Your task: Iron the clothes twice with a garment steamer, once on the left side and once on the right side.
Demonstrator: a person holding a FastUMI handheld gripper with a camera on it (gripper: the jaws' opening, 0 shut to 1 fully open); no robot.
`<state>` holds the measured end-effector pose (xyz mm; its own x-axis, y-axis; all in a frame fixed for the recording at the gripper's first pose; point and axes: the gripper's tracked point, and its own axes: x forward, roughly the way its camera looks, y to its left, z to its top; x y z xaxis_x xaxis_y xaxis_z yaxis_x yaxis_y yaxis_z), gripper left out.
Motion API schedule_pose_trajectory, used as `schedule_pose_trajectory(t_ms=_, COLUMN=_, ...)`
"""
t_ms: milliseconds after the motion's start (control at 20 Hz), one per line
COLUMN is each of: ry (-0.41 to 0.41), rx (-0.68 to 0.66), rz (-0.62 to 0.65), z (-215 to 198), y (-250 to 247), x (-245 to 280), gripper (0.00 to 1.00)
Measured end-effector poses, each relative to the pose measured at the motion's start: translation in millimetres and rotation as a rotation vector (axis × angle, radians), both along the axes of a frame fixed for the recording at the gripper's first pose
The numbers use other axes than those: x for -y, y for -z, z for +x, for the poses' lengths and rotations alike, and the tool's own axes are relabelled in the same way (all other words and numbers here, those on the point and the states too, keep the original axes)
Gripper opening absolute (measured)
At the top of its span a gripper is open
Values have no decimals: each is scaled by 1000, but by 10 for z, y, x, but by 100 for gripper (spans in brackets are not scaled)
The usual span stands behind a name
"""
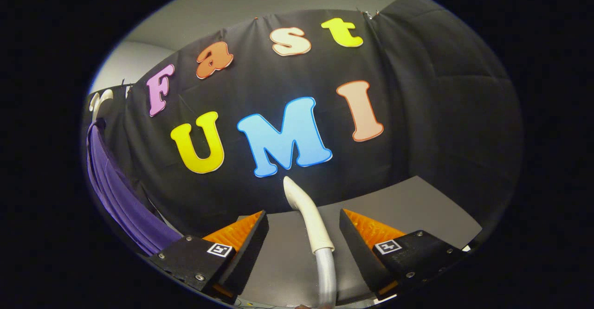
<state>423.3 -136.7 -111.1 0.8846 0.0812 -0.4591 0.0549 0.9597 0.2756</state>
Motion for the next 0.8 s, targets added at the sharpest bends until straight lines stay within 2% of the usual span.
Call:
schedule_pose_trajectory(t_ms=300, ry=-8, rx=-180, rz=225, z=397, y=552, x=49, gripper=95)
schedule_pose_trajectory(t_ms=600, ry=-29, rx=-323, rz=318, z=517, y=982, x=23, gripper=94)
schedule_pose_trajectory(t_ms=800, ry=-37, rx=-418, rz=463, z=564, y=1114, x=-111, gripper=94)
